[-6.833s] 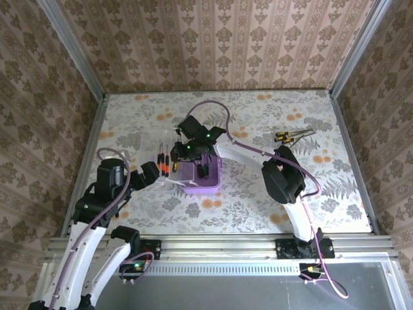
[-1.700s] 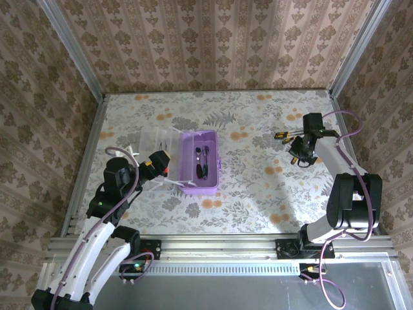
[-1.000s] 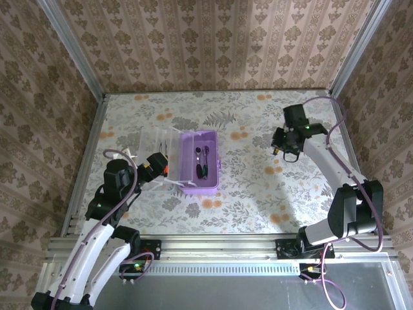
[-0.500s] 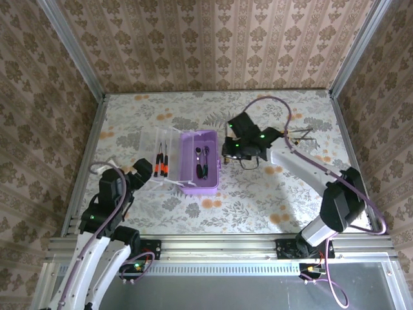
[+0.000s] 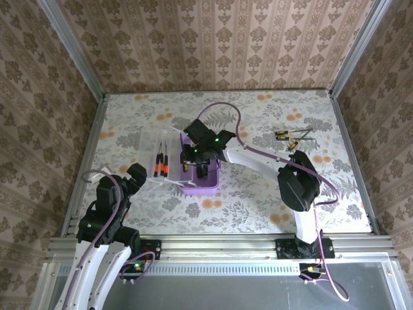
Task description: Pack the tool kit
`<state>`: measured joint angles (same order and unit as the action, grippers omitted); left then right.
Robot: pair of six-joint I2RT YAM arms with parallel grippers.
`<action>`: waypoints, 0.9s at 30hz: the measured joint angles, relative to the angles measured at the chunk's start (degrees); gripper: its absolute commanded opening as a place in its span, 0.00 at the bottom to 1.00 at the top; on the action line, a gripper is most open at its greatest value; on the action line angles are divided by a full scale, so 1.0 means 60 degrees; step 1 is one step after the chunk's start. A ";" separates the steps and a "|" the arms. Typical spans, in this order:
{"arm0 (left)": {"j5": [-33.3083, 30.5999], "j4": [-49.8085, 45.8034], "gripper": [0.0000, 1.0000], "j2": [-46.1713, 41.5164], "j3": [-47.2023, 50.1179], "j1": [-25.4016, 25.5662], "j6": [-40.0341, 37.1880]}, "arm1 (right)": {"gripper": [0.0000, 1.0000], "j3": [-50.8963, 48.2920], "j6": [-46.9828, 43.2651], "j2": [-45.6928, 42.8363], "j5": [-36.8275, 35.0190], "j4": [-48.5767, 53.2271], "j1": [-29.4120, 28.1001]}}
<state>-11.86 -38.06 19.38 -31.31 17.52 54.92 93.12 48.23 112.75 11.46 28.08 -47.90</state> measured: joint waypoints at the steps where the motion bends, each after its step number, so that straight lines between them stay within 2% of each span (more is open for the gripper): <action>1: 0.0000 0.0000 1.00 0.0000 0.0000 0.0000 0.0000 | 0.15 0.0007 0.0080 0.0098 0.0066 -0.0066 -0.0025; 6: 0.0004 0.0000 1.00 0.0000 0.0015 0.0000 0.0000 | 0.15 0.0189 0.0514 0.0714 0.0463 -0.0455 -0.0120; 14: 0.0007 0.0004 1.00 0.0000 0.0018 -0.0007 0.0000 | 0.17 0.0189 0.0947 0.0882 0.0918 -0.0973 -0.0127; 16: 0.0011 0.0018 1.00 0.0000 0.0036 -0.0018 0.0000 | 0.19 0.0189 0.1005 0.0889 0.0998 -0.1064 -0.0127; 18: 0.0036 0.0033 1.00 0.0000 0.0047 -0.0062 0.0000 | 0.29 0.0189 0.1056 0.0918 0.1107 -0.1202 -0.0127; 22: 0.0076 0.0051 1.00 0.0000 0.0051 -0.0062 0.0000 | 0.34 0.0189 0.1220 0.1009 0.1311 -0.1381 -0.0124; 27: 0.0084 0.0055 1.00 0.0000 0.0051 -0.0062 0.0000 | 0.35 0.0189 0.1322 0.1060 0.1490 -0.1472 -0.0095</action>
<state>-11.35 -37.74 19.38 -31.00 17.15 54.92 94.26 56.16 119.11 20.40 19.25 -48.47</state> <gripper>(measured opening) 0.999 0.346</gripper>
